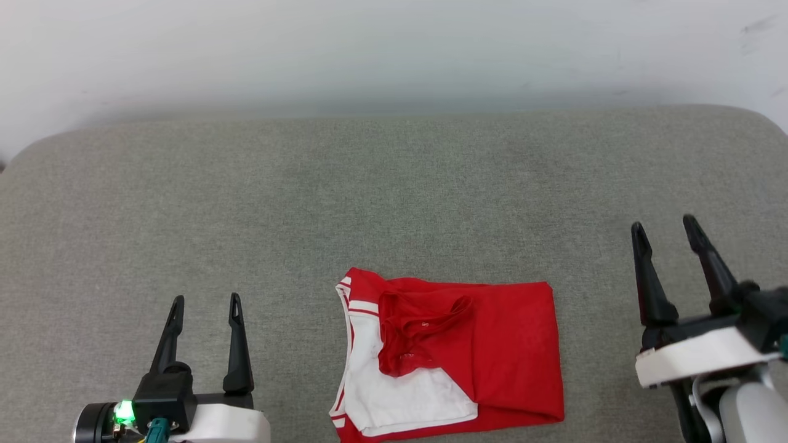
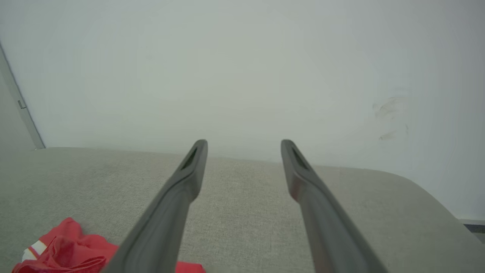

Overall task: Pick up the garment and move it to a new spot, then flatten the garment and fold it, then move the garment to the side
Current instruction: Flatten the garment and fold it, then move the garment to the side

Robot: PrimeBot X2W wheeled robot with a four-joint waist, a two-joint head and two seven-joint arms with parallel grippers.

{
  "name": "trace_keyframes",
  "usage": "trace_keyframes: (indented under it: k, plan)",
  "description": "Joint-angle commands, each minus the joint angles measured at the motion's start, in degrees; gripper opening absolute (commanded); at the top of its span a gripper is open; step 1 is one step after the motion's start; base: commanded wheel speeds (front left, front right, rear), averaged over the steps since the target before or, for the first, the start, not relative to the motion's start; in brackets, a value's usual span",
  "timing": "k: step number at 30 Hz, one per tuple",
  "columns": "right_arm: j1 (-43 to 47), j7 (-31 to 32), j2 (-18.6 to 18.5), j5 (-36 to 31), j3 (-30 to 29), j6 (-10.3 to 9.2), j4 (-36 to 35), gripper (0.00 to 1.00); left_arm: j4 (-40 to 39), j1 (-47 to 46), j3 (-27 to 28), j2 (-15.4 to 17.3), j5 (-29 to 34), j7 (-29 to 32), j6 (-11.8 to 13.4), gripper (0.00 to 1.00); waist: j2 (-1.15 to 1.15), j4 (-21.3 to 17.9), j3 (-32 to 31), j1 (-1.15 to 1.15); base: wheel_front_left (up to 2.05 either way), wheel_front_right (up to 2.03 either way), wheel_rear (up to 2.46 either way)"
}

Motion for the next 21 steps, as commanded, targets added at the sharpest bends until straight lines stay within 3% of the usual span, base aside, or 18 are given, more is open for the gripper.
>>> trace_keyframes:
  k: [1, 12, 21]
  plan:
    - [1.8, -0.2, 0.8, -0.6, -0.5, -0.07, -0.7, 1.0, -0.2, 0.6, 0.1, 0.0, -0.1, -0.1, -0.3, 1.0, 0.0, 0.1, -0.3, 0.0, 0.0, 0.0, 0.0]
    - [12.4, -0.2, 5.6, -1.6, -2.7, -0.06, -5.2, 1.0, -0.1, 2.2, 0.7, -0.3, -0.7, -0.1, -1.2, 1.0, 0.0, 0.7, -2.1, 0.0, 0.0, 0.0, 0.0]
    - [11.6, -0.2, 5.9, -2.3, -2.7, -0.06, -6.6, 1.0, 0.1, 2.6, 1.3, -0.5, -0.5, -0.1, -1.8, 1.0, 0.0, 0.7, -2.2, 0.0, 0.0, 0.0, 0.0]
